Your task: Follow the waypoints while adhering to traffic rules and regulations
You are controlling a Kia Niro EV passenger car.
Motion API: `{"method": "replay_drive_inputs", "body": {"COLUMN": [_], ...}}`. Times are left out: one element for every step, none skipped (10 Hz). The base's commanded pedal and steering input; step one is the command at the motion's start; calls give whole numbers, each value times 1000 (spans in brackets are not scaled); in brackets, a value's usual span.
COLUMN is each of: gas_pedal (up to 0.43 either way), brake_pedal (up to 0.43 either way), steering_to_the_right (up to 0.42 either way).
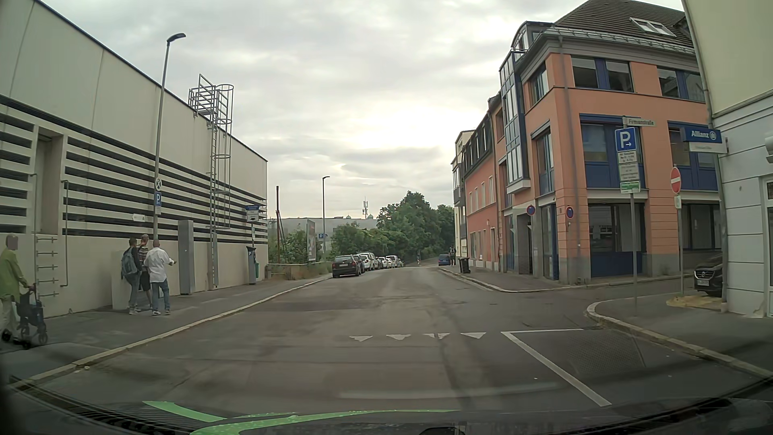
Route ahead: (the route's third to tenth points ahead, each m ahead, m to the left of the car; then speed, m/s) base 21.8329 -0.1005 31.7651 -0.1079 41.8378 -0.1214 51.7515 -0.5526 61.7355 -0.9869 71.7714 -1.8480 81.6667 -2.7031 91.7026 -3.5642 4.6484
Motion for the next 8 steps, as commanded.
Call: {"method": "replay_drive_inputs", "body": {"gas_pedal": [0, 0, 0, 0, 0, 0, 0, 0], "brake_pedal": [232, 232, 220, 183, 189, 201, 207, 207], "steering_to_the_right": [19, 16, 12, 9, 5, 4, 3, 2]}}
